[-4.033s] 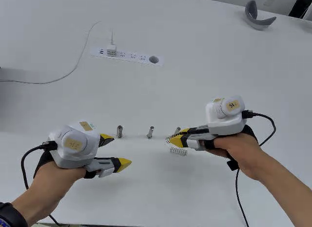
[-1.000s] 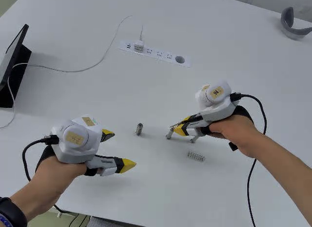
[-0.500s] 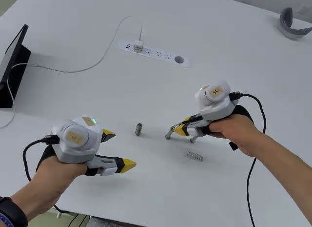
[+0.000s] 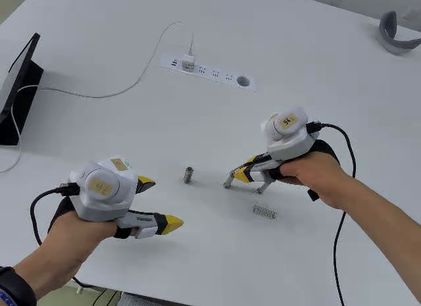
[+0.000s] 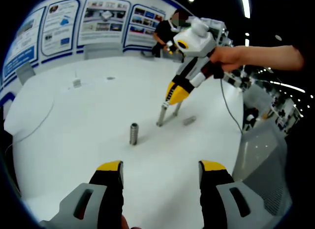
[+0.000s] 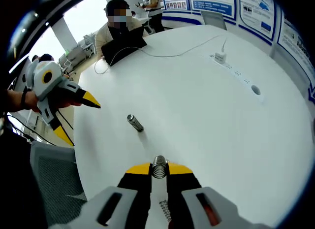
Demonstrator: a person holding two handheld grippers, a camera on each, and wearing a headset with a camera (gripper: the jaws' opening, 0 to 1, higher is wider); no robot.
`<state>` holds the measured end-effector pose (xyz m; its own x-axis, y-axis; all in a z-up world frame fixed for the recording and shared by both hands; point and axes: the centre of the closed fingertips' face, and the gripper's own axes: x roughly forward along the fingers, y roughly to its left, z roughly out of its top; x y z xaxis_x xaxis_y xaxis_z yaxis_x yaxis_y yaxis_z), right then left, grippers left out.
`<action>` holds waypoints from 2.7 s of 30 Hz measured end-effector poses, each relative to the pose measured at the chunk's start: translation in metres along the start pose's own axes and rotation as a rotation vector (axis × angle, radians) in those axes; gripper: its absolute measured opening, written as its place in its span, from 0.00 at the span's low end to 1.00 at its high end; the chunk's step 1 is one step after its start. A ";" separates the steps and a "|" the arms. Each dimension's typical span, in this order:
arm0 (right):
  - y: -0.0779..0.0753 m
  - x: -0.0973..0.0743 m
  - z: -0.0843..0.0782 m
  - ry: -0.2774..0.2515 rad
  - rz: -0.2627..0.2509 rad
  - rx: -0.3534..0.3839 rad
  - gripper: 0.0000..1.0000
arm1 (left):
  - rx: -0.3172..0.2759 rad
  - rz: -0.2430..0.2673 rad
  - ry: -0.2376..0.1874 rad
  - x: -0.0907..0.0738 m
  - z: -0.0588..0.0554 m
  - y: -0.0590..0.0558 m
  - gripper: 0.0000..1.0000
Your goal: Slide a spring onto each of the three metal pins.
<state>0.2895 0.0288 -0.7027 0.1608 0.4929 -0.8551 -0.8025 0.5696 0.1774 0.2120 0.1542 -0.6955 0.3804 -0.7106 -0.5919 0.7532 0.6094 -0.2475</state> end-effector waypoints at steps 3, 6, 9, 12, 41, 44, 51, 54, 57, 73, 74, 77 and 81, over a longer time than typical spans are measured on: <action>0.000 0.000 -0.001 0.015 -0.005 -0.006 0.12 | 0.000 -0.003 0.003 0.000 -0.001 -0.001 0.63; -0.001 -0.001 -0.004 0.041 -0.021 -0.049 0.12 | -0.001 -0.004 0.002 0.000 0.000 -0.002 0.63; -0.001 0.000 -0.004 0.044 -0.019 -0.054 0.12 | -0.002 -0.004 0.001 0.001 0.000 -0.001 0.63; -0.001 0.002 -0.005 0.046 -0.015 -0.043 0.12 | -0.002 -0.005 -0.001 0.001 0.001 -0.002 0.63; 0.003 0.022 0.000 0.064 -0.019 -0.075 0.12 | -0.009 -0.002 0.003 0.001 -0.003 0.000 0.63; 0.003 0.024 0.000 0.066 -0.018 -0.079 0.12 | -0.009 0.001 0.001 0.000 -0.002 0.001 0.63; 0.004 0.030 -0.004 0.074 -0.026 -0.095 0.13 | -0.007 0.007 -0.004 0.000 0.000 0.003 0.64; 0.002 0.033 -0.006 0.074 -0.029 -0.093 0.13 | -0.005 0.010 -0.007 0.000 0.002 0.003 0.65; 0.001 0.035 -0.007 0.072 -0.034 -0.087 0.13 | -0.004 0.011 -0.007 0.001 0.004 0.005 0.65; -0.001 0.047 -0.013 0.071 -0.046 -0.064 0.13 | -0.007 0.017 -0.011 0.002 0.007 0.006 0.66; -0.001 0.048 -0.013 0.071 -0.046 -0.064 0.13 | -0.008 0.018 -0.011 0.002 0.006 0.007 0.66; -0.001 0.049 -0.013 0.071 -0.048 -0.062 0.13 | -0.008 0.019 -0.010 0.001 0.006 0.006 0.66; 0.000 0.051 -0.015 0.070 -0.044 -0.059 0.13 | -0.009 0.022 -0.009 -0.001 0.006 0.006 0.66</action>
<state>0.2895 0.0442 -0.7541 0.1577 0.4200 -0.8937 -0.8282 0.5492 0.1119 0.2196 0.1565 -0.6922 0.4017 -0.7001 -0.5904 0.7399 0.6280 -0.2412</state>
